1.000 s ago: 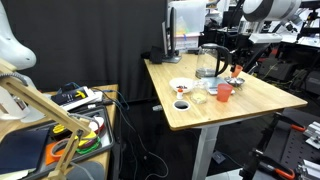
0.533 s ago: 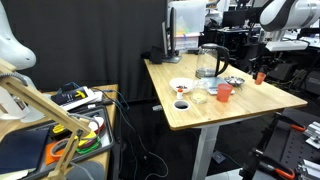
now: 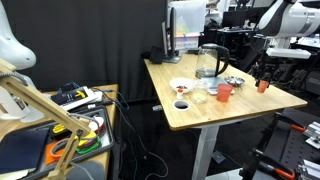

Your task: Move the orange cup to the right

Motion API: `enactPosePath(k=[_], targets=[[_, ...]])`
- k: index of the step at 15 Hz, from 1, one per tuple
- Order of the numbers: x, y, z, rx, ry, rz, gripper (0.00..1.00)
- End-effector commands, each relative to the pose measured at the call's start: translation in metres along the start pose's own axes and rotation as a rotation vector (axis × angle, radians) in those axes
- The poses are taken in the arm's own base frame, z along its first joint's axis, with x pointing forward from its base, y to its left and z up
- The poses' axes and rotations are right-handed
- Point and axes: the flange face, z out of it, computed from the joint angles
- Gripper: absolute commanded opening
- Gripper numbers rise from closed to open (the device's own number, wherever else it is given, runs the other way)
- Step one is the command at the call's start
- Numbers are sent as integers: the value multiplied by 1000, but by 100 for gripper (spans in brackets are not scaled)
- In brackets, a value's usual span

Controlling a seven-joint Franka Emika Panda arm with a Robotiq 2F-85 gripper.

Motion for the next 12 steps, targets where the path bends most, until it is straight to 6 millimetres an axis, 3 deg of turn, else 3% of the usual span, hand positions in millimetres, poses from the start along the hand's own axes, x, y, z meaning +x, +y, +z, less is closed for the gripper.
enactPosePath(k=[1,6,7,12], targets=[[0,0,0,-1,0,0,42],[0,0,0,-1,0,0,42],[0,0,0,-1,0,0,17],[23,15,4,90,-38,270,17]])
